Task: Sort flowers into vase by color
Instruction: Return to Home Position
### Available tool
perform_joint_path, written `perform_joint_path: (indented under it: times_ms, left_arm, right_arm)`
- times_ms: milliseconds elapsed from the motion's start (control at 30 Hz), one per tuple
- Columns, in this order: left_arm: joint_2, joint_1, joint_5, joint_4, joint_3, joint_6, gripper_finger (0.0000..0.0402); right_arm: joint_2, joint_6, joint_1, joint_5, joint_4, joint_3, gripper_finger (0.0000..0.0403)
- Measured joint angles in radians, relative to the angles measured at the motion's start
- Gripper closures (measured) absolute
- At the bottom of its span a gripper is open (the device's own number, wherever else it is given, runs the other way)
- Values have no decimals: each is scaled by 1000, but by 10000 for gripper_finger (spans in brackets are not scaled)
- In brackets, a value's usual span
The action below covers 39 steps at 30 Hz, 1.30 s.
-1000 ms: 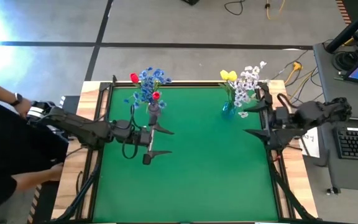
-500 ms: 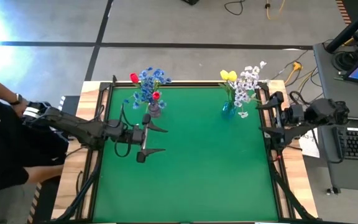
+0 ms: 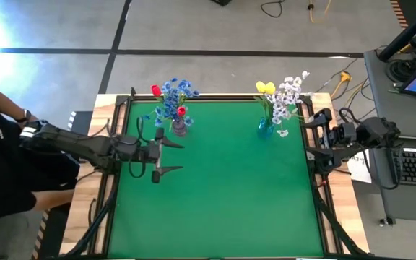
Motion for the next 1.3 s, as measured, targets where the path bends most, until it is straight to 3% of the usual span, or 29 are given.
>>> perform_joint_path:
  times_ms: [133,433,567,800,867,1300]
  left_arm:
    - [-98,1,3,-85,-25,-12,93]
    - [-235,2,-9,-24,-167,-63,109]
    - [-291,5,-11,-16,-215,-63,173]
    - [-363,24,-15,-17,-278,-61,361]
    - [-376,31,-15,-15,-295,-61,390]
    - [-480,64,-12,-15,-367,-29,400]
  right_arm:
    - [-58,-2,0,7,11,-33,60]
    - [-172,-25,0,8,32,-103,60]
    - [-183,-26,0,36,35,-122,60]
    - [-164,-35,0,35,47,-124,60]
    - [-166,-45,0,35,49,-125,60]
    - [-184,-76,0,33,113,-205,60]
